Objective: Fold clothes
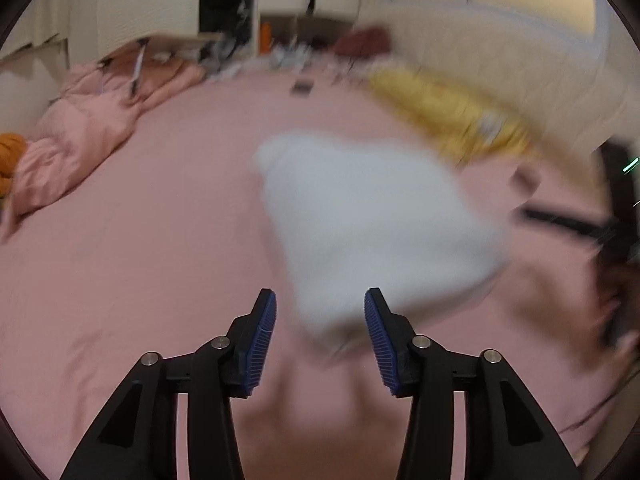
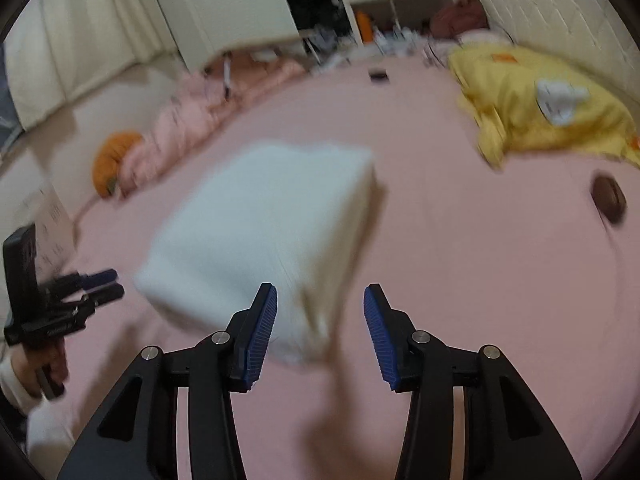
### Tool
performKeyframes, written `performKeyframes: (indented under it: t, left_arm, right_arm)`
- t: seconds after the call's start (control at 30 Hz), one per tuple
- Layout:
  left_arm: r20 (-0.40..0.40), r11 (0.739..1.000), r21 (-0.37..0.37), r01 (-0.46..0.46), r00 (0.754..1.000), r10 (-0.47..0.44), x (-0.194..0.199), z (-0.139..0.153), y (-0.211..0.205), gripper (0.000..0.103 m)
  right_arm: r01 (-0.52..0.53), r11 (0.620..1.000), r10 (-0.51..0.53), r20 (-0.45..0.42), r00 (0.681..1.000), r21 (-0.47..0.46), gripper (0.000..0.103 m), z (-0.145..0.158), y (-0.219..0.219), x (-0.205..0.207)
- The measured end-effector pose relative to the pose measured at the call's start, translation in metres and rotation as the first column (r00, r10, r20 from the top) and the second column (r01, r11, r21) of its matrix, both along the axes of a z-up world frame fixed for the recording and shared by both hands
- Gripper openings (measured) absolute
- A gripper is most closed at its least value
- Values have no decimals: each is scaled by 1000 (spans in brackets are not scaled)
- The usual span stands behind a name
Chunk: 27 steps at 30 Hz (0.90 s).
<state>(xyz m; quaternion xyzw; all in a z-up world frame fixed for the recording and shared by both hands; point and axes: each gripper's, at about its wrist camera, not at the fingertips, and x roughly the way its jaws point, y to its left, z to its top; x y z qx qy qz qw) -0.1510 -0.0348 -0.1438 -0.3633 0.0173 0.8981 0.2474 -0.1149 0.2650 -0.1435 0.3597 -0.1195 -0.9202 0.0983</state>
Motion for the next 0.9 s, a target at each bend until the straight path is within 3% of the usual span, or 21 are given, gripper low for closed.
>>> performKeyframes:
  t: [0.03, 0.1, 0.2, 0.27, 0.3, 0.43, 0.5, 0.57, 0.63, 0.7, 0.77, 0.83, 0.9]
  left_arm:
    - [5, 998, 53, 29, 1000, -29, -7, 6, 7, 74]
    - [40, 984, 160, 83, 995, -91, -29, 9, 26, 76]
    - [149, 967, 235, 102, 979, -140, -54, -15, 48, 76]
    - [218, 976, 194, 97, 966, -139, -60, -39, 59, 66]
    - [210, 981, 172, 91, 969, -126, -56, -47, 59, 57]
    - [234, 972, 228, 54, 966, -109, -43, -49, 48, 53]
    - [184, 988, 144, 58, 979, -85, -26, -35, 52, 53]
    - [116, 995, 81, 51, 991, -60, -16, -23, 56, 58]
    - [63, 1000, 18, 20, 998, -21, -12, -21, 61, 82]
    - [110, 996, -85, -20, 994, 29, -23, -39, 68, 82]
    - [139, 991, -123, -46, 988, 63, -27, -52, 70, 81]
    - [117, 990, -128, -66, 990, 81, -21, -48, 67, 81]
    - [133, 978, -175, -114, 981, 138, -17, -49, 58, 81]
  right_arm:
    - [-12, 1000, 12, -12, 1000, 0, 47, 4, -6, -15]
    - [-28, 1000, 28, -15, 999, 2, 47, 4, -19, -43]
    - [-60, 998, 60, 42, 997, -8, 47, -11, -33, -84]
    - [-84, 996, 84, 93, 992, -6, 46, -31, -35, -101]
    - [-79, 997, 76, 125, 989, 20, 37, -42, -34, -105]
    - [-23, 999, 19, 108, 994, 37, 33, -49, -11, -96]
    - [88, 989, -99, 94, 991, 115, 34, -39, -3, -83]
    - [99, 987, -105, 47, 993, 125, 35, -28, -4, -73]
    - [9, 997, -10, 15, 1000, 75, 35, -20, -19, -64]
    - [-59, 994, 57, 24, 998, 90, 35, -24, -38, -60]
    - [-56, 986, 45, 72, 996, 159, 35, -42, -46, -59]
    - [27, 989, -36, 63, 997, 144, 35, -46, -34, -52]
    - [178, 973, -190, 80, 978, 144, 55, -43, -14, -35]
